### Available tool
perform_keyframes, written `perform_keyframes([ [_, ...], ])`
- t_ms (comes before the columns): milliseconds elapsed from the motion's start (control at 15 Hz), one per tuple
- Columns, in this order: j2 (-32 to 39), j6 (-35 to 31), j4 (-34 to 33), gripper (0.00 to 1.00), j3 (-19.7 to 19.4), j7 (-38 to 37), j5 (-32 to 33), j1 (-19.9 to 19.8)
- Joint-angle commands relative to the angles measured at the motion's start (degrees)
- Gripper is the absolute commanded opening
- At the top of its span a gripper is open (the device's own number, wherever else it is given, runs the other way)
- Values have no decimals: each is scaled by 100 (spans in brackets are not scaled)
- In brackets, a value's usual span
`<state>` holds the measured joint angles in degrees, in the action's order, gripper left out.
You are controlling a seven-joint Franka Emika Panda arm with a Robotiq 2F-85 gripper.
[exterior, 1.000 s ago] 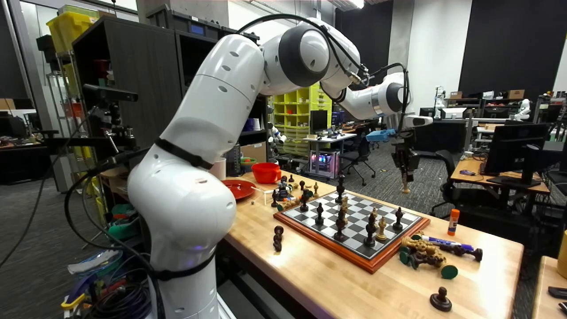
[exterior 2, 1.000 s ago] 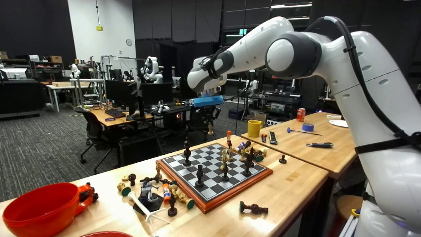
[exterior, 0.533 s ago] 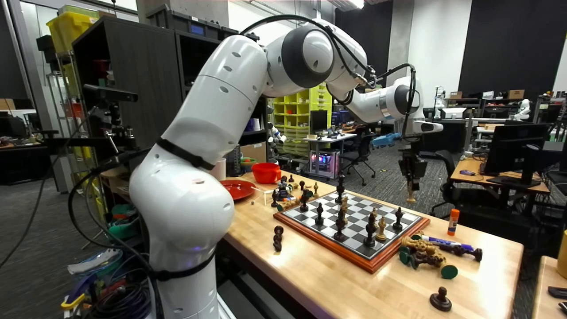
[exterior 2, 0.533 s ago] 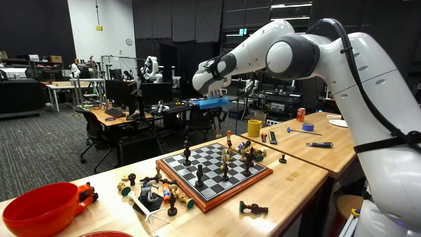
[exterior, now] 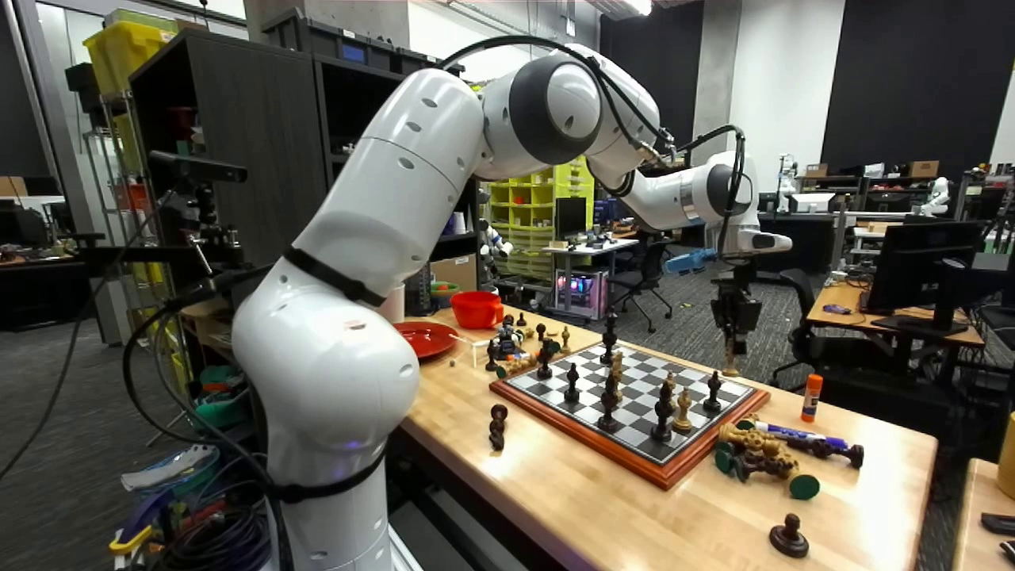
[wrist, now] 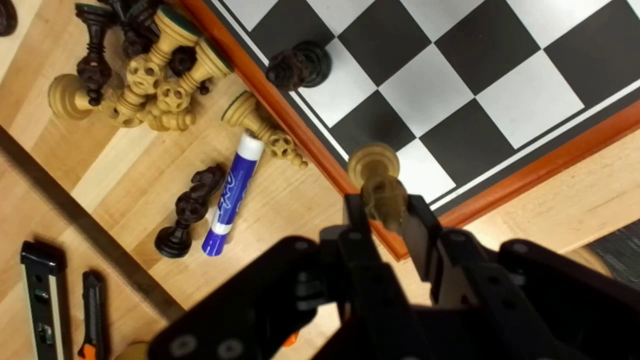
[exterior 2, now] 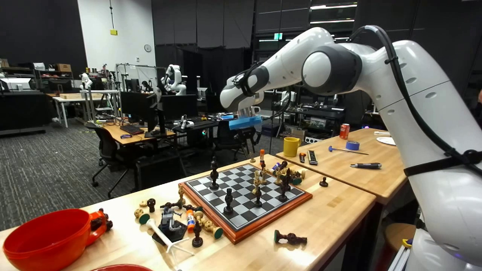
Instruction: Remove the light brown object from the chess board
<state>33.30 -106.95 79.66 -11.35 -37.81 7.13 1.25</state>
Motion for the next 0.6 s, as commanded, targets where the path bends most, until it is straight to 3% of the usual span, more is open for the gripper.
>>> perform_keyframes([
  [0,31,108,-6,6,70,-59,-85,-96],
  [533,156,168,-17,6,98,-41,-274,-192],
])
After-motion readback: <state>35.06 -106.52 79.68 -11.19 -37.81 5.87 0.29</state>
